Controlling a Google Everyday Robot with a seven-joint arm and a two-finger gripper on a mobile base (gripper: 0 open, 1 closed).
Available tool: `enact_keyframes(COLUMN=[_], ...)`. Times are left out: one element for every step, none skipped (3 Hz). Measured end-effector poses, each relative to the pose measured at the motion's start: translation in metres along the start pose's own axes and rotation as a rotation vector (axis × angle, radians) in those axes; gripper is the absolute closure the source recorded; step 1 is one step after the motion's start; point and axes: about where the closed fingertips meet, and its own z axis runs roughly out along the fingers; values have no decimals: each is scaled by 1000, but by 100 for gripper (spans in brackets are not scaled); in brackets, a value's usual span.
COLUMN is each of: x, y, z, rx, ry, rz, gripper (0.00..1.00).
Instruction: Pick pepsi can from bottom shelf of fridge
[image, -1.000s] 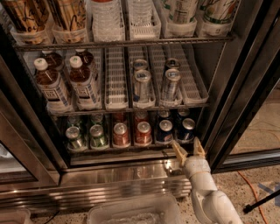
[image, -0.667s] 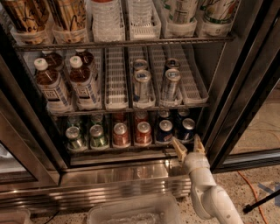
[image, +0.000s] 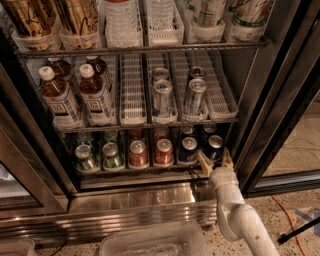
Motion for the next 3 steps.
enact_keyframes(x=[-3,-5,-5], y=[-4,-4,-4], z=[12,24,24], rx=[9,9,9], ry=[-12,-17,-17], rz=[-9,-13,-13], gripper=[30,48,73])
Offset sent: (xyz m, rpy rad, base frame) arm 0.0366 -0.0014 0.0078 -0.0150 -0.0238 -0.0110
